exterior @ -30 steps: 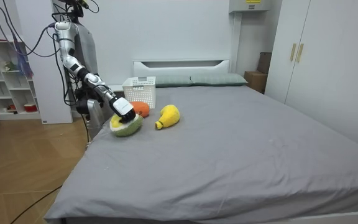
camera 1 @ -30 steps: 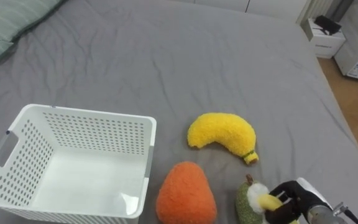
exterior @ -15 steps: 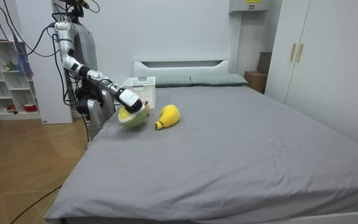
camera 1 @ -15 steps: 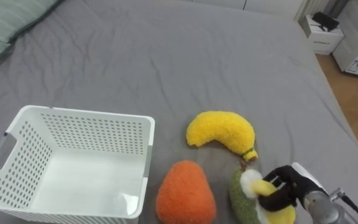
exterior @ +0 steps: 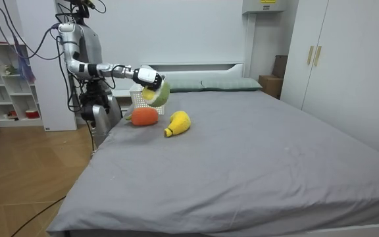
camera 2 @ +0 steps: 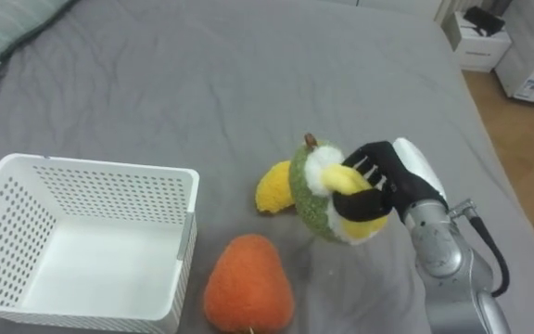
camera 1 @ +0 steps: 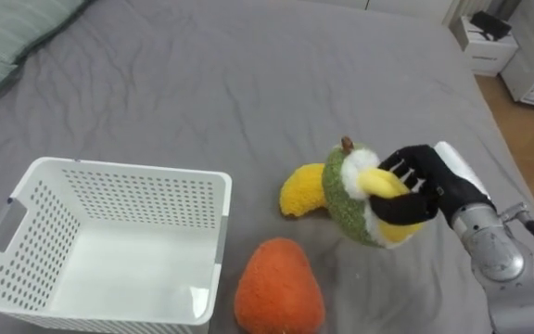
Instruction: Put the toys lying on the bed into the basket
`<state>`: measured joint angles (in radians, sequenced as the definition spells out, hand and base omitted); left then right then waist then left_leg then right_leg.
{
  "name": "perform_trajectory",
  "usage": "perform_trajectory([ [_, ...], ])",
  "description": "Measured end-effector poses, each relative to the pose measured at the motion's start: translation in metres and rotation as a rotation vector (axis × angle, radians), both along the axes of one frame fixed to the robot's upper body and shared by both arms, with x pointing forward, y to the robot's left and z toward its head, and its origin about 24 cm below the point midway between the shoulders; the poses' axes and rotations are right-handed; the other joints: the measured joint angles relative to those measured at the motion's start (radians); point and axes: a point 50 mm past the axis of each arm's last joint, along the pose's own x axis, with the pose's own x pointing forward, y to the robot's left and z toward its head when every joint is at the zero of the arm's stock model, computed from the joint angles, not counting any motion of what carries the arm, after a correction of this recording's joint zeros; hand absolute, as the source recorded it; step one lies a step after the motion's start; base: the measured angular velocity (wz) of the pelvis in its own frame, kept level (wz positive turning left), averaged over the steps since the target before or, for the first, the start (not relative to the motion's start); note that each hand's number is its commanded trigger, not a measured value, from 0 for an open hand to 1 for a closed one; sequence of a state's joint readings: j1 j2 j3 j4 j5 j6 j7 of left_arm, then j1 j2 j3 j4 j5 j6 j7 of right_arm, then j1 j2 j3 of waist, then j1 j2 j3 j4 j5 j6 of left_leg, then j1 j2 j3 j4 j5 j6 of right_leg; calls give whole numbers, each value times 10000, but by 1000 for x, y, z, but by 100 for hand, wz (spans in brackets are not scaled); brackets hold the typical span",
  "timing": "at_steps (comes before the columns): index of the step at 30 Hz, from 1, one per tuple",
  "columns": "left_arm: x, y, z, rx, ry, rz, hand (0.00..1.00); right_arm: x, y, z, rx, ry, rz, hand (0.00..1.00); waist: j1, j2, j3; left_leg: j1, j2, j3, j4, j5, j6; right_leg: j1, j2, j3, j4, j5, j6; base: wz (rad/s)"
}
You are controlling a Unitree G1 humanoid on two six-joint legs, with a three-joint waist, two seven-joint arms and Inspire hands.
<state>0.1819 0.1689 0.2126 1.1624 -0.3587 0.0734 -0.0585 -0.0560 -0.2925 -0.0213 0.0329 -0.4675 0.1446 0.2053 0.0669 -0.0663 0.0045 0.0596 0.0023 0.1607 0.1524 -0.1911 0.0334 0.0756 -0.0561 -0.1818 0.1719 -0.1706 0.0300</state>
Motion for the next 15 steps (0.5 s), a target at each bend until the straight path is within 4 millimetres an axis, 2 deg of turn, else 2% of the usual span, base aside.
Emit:
perform_trajectory([
  [4,3,0,0,8,-78,-37,0,13,6,23,-36,-655,202,100,51,-79,-47,-147,-1,-97,107,3,1,-78,-9,-106,-2,0,-1,8],
  [8,10,-1,0,-15,-231,-104,0,16,13,35,-2,-1006,531,100,441,-74,-44,-142,-2,-101,111,3,-1,-56,-13,-133,-18,2,0,1],
  [15,15,-2,0,-61,-353,-136,0,33,38,56,-18,-1316,1634,100,678,-4,36,-331,-131,-760,211,45,30,95,-109,-657,-19,1,3,23],
])
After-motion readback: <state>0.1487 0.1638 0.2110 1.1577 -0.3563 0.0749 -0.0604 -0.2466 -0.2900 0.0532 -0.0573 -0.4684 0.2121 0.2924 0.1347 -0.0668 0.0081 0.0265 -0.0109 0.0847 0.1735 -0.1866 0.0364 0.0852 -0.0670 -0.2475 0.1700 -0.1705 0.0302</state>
